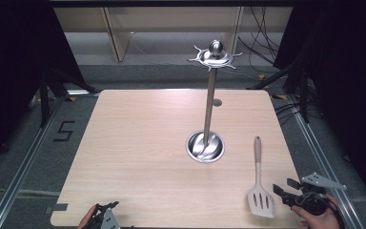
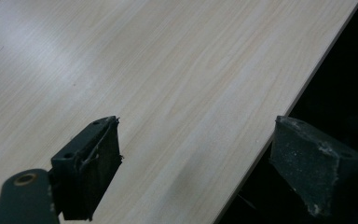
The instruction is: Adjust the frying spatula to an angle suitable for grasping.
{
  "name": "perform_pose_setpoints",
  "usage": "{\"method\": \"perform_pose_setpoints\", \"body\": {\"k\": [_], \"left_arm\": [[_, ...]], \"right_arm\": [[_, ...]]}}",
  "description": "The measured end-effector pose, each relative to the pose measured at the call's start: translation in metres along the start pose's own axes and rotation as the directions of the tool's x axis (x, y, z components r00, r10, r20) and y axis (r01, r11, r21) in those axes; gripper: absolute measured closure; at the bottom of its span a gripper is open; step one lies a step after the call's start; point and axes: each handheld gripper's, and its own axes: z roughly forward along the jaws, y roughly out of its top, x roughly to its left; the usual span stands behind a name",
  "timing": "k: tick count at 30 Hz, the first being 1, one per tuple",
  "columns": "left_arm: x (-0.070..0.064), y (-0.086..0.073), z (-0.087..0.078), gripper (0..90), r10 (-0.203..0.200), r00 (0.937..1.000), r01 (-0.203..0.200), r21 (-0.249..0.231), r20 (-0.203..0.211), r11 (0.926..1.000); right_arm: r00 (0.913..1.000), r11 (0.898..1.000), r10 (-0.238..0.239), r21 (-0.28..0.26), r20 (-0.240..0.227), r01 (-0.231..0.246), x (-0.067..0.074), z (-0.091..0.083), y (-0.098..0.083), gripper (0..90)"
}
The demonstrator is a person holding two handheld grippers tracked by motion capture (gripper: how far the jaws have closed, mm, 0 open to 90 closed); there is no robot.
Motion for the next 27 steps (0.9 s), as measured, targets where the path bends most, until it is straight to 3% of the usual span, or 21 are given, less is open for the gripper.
{"method": "perform_pose_setpoints", "body": {"k": [1, 2, 3, 6, 7, 9, 10, 12, 13, 15, 16, 17, 18, 20, 22, 23, 24, 25, 26, 27], "left_arm": [[0.0, 0.0, 0.0, 15.1, -0.001, 1.0, 0.001, -0.001, 0.0, 1.0], [0.0, 0.0, 0.0, 15.1, -0.001, 1.0, 0.001, -0.001, 0.0, 1.0], [0.0, 0.0, 0.0, 15.1, -0.001, 1.0, 0.001, 0.0, 0.0, 1.0], [0.0, 0.0, 0.0, 15.1, -0.002, 1.0, 0.002, 0.003, 0.003, 1.0], [-0.001, 0.0, 0.002, 15.1, -0.033, 0.9995, 0.033, -0.016, -0.003, 0.9993], [-0.002, -0.001, 0.002, 15.1, -0.039, 0.9993, 0.039, -0.021, -0.002, 0.999], [-0.002, -0.001, 0.002, 15.1, -0.039, 0.9993, 0.039, -0.021, -0.002, 0.999], [0.001, 0.0, 0.0, 15.1, -0.002, 1.0, 0.002, 0.004, 0.003, 1.0], [0.0, 0.0, 0.0, 15.1, -0.005, 1.0, 0.005, 0.004, 0.006, 1.0], [0.001, 0.0, 0.0, 15.1, -0.005, 0.9999, 0.005, 0.007, 0.009, 1.0], [0.001, 0.0, 0.0, 15.1, -0.002, 1.0, 0.002, 0.015, -0.002, 0.9999], [0.001, 0.0, 0.001, 15.1, -0.007, 1.0, 0.007, 0.01, 0.001, 0.9999], [0.001, -0.001, 0.001, 15.1, -0.004, 1.0, 0.004, 0.007, 0.004, 1.0], [0.001, -0.001, 0.002, 15.1, -0.005, 1.0, 0.005, 0.009, 0.004, 0.9999], [0.0, -0.001, 0.003, 15.1, -0.023, 0.9997, 0.023, -0.006, -0.006, 0.9997], [-0.001, 0.0, 0.003, 15.1, -0.025, 0.9997, 0.025, -0.005, -0.006, 0.9997], [0.0, 0.0, 0.002, 15.1, -0.014, 0.9999, 0.014, 0.006, 0.002, 0.9999], [0.001, 0.0, 0.001, 15.1, -0.009, 1.0, 0.008, 0.012, 0.005, 0.9999], [0.001, 0.0, 0.001, 15.1, -0.009, 1.0, 0.008, 0.012, 0.005, 0.9999], [0.001, 0.0, 0.001, 15.1, -0.006, 1.0, 0.006, 0.012, 0.002, 0.9999]], "right_arm": [[0.9997, 1.0, 0.024, 0.008, -0.002, -0.024, 0.002, -0.001, 0.001, 34.5], [0.9998, 1.0, 0.021, 0.007, 0.0, -0.021, 0.002, -0.001, 0.001, 34.0], [0.9999, 1.0, -0.013, -0.008, 0.006, 0.013, 0.0, 0.0, 0.001, 33.8], [0.9998, 1.0, -0.014, -0.007, 0.013, 0.015, 0.0, 0.0, 0.002, 32.9], [0.9998, 1.0, -0.014, -0.007, 0.014, 0.014, 0.0, 0.001, 0.002, 32.7], [0.9997, 1.0, 0.025, 0.006, 0.005, -0.025, 0.003, 0.001, 0.001, 32.6], [0.9996, 1.0, 0.029, 0.007, 0.004, -0.029, 0.003, 0.001, 0.001, 32.7], [0.9996, 1.0, 0.027, 0.016, 0.001, -0.027, 0.004, 0.002, 0.002, 32.6], [1.0, 1.0, 0.004, 0.012, 0.004, -0.004, 0.002, 0.003, 0.002, 32.7], [0.9998, 1.0, 0.018, 0.026, 0.003, -0.018, 0.004, 0.002, 0.003, 32.7], [0.9999, 1.0, -0.01, 0.016, 0.007, 0.009, 0.002, 0.003, 0.004, 32.7], [0.9999, 1.0, 0.012, 0.013, 0.006, -0.012, 0.004, 0.004, 0.004, 32.7], [0.9997, 1.0, -0.019, 0.018, 0.012, 0.019, 0.002, 0.005, 0.005, 32.7], [0.9994, 0.999, -0.032, 0.042, 0.017, 0.031, 0.003, 0.006, 0.008, 33.4], [0.9999, 0.999, -0.013, 0.045, 0.004, 0.012, 0.006, 0.007, 0.011, 33.5], [0.9991, 0.998, -0.042, 0.036, 0.005, 0.041, 0.005, 0.009, 0.014, 33.5], [1.0, 0.998, 0.0, 0.058, 0.01, 0.0, 0.009, 0.008, 0.016, 33.6], [0.9978, 0.998, -0.063, 0.032, 0.022, 0.062, 0.005, 0.011, 0.018, 33.7], [0.9996, 0.998, -0.022, 0.051, 0.019, 0.021, 0.009, 0.011, 0.019, 33.7], [0.9996, 0.998, -0.022, 0.051, 0.019, 0.021, 0.009, 0.011, 0.019, 33.7]]}}
